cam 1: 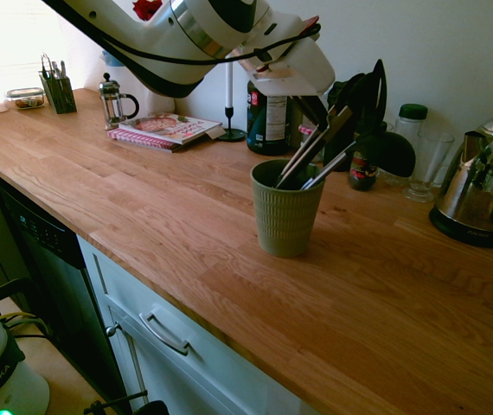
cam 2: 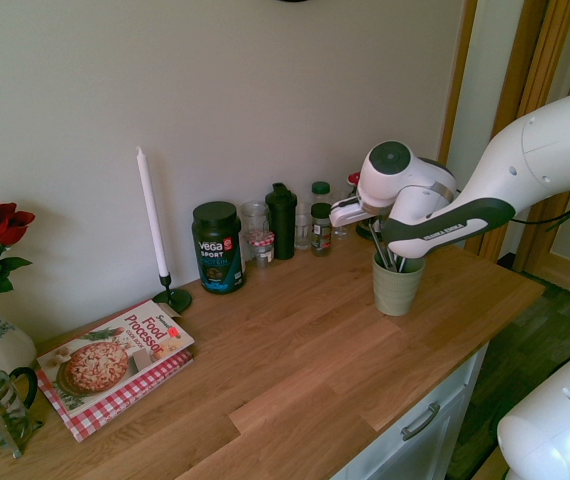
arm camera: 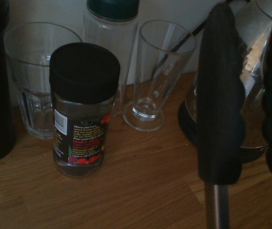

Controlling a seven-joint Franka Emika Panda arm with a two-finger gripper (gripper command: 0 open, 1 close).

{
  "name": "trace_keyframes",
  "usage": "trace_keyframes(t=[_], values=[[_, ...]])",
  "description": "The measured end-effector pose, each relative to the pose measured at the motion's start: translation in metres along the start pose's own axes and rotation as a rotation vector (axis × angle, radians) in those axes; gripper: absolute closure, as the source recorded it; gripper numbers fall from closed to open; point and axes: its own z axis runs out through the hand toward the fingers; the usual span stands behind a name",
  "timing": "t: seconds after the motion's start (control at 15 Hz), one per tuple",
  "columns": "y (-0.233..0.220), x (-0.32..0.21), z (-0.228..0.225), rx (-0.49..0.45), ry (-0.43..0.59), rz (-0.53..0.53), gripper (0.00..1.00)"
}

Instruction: Put the tongs back in the holder

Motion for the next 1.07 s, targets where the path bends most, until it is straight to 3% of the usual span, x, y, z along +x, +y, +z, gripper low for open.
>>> trace_keyframes(t=[0.67,1.07], values=[[0.014,-0.005,0.003,-0.005,-0.018,0.007,0.00],[0.003,0.035,-0.061,0.066,-0.010,0.025,0.00]])
